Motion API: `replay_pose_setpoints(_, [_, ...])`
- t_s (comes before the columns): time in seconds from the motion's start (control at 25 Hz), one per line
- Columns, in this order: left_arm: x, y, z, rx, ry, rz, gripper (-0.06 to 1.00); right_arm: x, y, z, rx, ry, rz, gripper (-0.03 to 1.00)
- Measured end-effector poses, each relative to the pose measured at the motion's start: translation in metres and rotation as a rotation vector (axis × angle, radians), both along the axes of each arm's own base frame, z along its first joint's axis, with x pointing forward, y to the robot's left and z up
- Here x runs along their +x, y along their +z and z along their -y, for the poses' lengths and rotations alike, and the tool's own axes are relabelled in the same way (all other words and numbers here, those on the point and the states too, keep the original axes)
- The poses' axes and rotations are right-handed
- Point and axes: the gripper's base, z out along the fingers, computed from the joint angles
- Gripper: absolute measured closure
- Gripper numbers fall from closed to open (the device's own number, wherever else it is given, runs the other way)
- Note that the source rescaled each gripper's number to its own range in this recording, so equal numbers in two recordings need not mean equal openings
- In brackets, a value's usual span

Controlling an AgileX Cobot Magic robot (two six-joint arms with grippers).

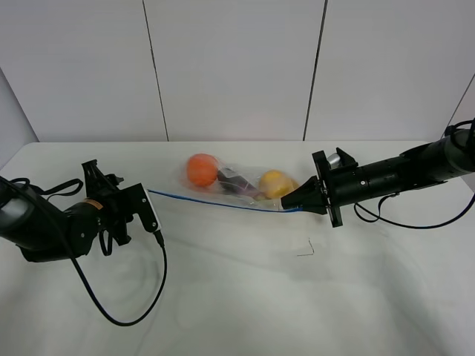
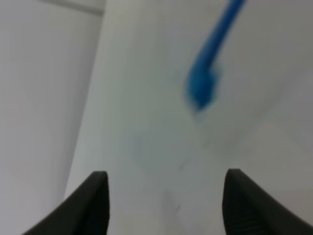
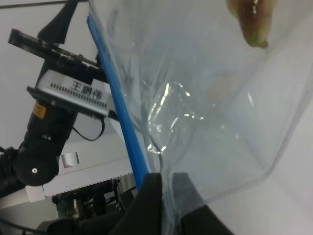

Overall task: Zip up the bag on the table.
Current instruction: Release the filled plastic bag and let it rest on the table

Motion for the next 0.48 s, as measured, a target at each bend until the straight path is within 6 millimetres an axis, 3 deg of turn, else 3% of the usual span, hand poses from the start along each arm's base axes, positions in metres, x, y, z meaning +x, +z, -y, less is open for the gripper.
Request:
replay_pose_setpoints(0.16, [0.004, 0.002, -0.018, -0.029, 0.07, 0.028, 0.21, 0.0, 0.0, 0.001, 0.0, -0.002, 0.0, 0.97])
replay_pose_setpoints(0.48, [0.007, 0.012, -0.045, -0.426, 0.334, 0.194, 0.21, 0.0, 0.0, 0.001, 0.0, -0.002, 0.0, 0.97])
